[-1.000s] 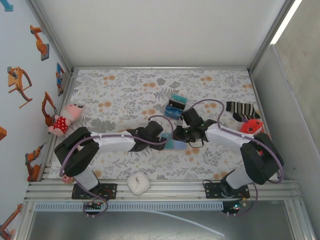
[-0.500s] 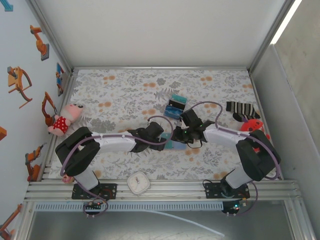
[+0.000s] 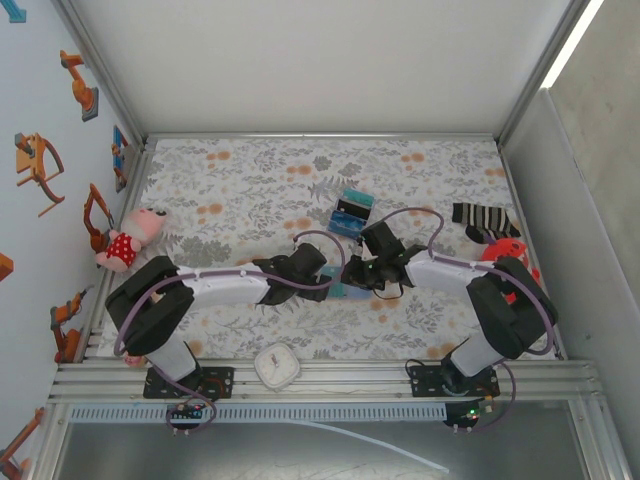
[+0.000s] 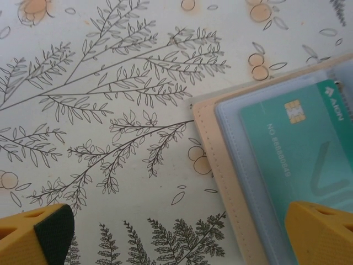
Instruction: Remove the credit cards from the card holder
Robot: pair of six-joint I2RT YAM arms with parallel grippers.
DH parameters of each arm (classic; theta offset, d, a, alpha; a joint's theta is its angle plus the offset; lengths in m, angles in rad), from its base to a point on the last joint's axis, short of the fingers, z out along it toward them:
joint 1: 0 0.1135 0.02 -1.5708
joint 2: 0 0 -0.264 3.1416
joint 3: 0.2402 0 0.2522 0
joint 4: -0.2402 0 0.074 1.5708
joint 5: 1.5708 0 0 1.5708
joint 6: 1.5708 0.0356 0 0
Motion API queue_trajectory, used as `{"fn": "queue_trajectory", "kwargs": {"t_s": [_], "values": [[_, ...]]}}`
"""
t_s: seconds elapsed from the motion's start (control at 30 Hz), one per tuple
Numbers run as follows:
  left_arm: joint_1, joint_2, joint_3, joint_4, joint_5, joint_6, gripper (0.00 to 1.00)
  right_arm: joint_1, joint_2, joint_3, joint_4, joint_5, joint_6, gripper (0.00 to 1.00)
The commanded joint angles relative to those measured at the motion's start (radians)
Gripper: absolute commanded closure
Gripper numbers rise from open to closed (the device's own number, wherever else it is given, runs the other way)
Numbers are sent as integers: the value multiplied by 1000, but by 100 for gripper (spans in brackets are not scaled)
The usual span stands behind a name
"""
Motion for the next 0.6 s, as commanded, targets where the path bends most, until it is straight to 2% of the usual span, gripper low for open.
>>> {"fn": "queue_trajectory", "kwargs": {"t_s": [0.0, 0.57], "values": [[-6, -42, 3, -26, -11, -16, 1, 0, 9, -14, 19, -1, 15, 81], [-6, 16, 7, -56, -25, -21, 2, 8, 35, -24, 58, -18, 36, 81]]}}
